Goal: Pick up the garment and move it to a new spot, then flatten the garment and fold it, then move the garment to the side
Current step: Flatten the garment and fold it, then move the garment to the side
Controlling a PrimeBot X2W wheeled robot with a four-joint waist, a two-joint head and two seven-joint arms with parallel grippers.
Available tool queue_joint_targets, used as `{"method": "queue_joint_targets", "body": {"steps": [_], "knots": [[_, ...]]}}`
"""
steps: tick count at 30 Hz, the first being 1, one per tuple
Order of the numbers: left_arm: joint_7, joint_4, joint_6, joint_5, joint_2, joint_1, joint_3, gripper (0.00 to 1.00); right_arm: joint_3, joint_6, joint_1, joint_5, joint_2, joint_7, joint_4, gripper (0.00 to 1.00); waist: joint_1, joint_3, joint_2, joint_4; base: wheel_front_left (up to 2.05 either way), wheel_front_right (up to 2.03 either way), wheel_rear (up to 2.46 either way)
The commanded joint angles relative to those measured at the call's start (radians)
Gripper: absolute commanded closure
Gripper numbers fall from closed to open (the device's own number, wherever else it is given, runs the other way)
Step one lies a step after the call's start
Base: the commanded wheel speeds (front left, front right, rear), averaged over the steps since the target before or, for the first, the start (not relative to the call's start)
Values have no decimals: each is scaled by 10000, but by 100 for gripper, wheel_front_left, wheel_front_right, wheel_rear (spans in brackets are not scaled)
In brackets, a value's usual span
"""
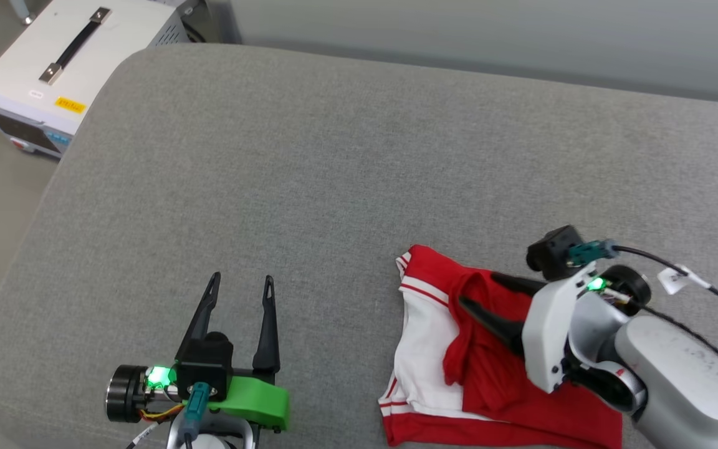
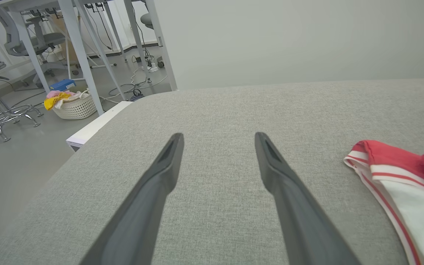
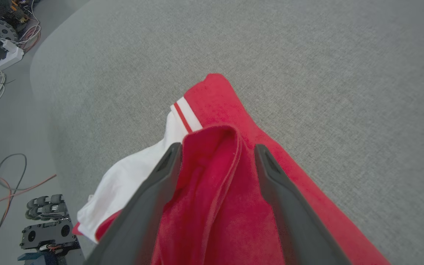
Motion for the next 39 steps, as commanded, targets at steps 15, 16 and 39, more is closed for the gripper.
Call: {"method": "queue_joint_targets", "body": {"steps": [15,16,39], "knots": [[-59,-200,-167,-17,239,610,301,0,-4555,-7,2106,-3849,121,-4237,-943,0,-1,-1157,0,-1113,0,0,0],[-59,-212,-175,-22,245,645,313,0,-4919,-7,2313,-4124,295,-4448,-959,0,-1,-1195,0,-1142,0,0,0],[-59,-606,-230,9,516,1634,448,0,-8024,-7,6517,-6081,3596,-5561,-2629,0,-1,-1985,0,-1205,0,0,0]]}}
